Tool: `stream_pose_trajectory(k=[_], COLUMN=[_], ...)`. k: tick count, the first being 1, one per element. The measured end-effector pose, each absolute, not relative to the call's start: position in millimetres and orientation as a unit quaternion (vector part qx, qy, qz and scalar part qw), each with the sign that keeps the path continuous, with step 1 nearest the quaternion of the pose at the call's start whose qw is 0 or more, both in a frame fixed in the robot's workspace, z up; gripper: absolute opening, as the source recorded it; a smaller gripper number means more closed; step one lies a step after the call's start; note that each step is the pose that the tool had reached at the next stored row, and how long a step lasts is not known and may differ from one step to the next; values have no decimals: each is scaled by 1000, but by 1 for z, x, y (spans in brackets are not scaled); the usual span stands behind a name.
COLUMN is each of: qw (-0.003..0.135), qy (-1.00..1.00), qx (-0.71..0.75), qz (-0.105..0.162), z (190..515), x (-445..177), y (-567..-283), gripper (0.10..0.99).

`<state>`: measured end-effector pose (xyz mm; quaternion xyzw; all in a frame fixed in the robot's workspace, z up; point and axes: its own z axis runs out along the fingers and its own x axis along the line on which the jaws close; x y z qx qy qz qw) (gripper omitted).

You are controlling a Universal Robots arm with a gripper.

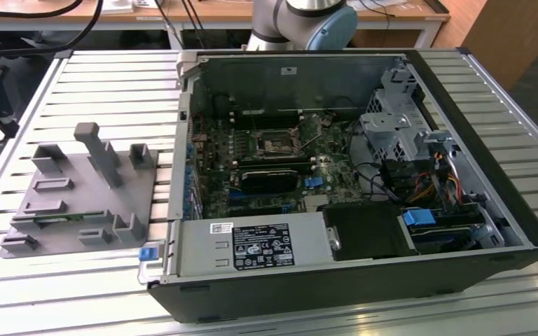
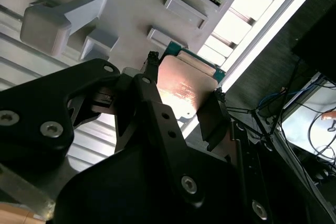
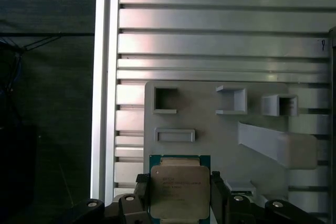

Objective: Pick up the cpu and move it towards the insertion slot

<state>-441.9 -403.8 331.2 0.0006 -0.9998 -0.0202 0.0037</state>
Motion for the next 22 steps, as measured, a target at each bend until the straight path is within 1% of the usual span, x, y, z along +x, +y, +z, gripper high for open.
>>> stream_pose_trajectory(k=[22], qw=[4], qy=[-1000], qx=[1], qz=[-20], z=[345], x=[-435], y=[-404], gripper=[541])
